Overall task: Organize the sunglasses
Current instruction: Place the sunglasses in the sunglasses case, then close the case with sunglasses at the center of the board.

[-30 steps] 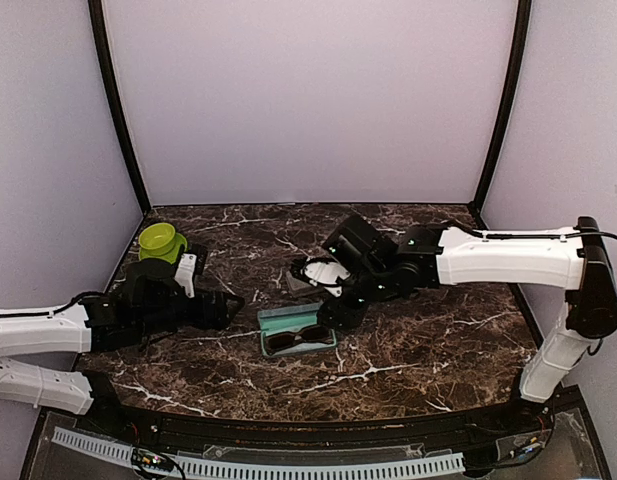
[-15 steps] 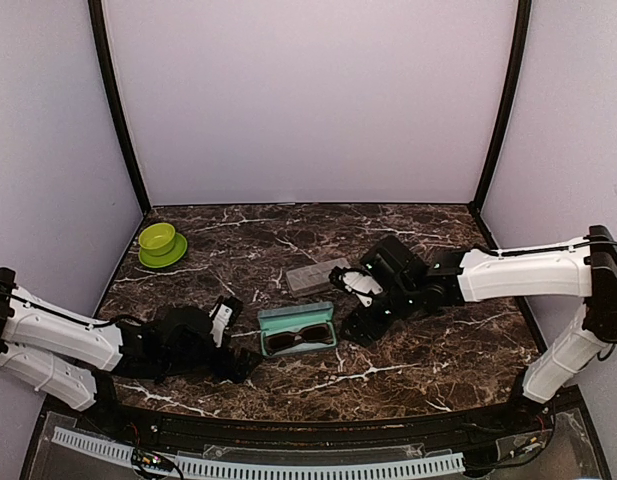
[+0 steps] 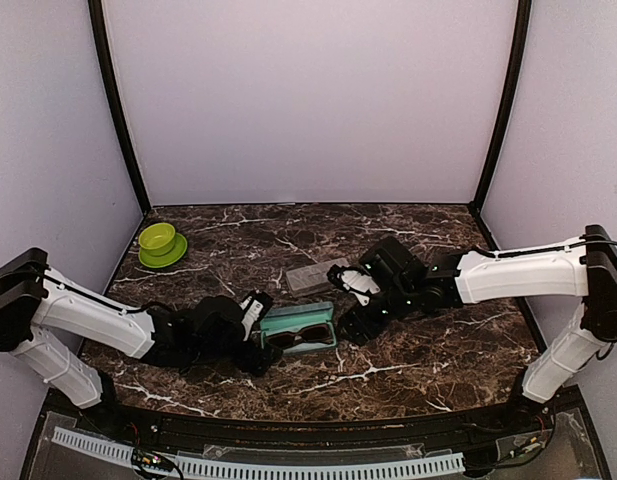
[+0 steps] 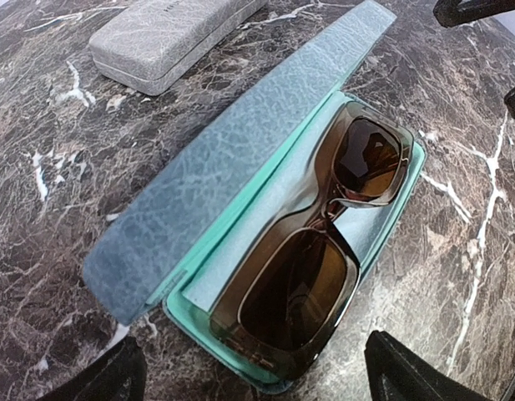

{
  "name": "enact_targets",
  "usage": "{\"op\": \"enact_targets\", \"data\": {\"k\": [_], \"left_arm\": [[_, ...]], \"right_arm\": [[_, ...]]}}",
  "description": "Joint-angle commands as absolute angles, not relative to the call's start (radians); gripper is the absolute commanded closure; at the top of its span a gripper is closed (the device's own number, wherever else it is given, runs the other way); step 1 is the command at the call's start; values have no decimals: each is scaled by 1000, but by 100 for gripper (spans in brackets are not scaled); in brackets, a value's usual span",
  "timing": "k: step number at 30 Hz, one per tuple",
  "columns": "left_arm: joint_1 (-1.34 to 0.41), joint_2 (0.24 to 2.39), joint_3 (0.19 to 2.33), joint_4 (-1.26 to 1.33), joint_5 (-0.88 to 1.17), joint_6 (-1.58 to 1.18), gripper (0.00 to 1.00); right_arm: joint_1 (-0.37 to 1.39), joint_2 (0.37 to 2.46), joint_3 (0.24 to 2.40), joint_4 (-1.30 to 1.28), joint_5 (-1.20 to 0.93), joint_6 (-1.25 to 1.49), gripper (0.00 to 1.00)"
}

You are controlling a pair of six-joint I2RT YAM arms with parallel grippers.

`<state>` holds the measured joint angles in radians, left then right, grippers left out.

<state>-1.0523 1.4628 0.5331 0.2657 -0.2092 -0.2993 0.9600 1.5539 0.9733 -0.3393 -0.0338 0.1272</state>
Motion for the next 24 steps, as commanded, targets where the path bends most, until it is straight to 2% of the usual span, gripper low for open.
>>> {"op": "enact_targets", "data": {"k": [1, 24], "left_arm": [[-1054, 1486, 573, 233, -199, -267, 7], [-990, 1523, 600, 194, -147, -272, 19]], "right_arm": [[954, 1558, 957, -308, -36, 133, 22], [955, 1574, 966, -322, -45, 134, 22]]}}
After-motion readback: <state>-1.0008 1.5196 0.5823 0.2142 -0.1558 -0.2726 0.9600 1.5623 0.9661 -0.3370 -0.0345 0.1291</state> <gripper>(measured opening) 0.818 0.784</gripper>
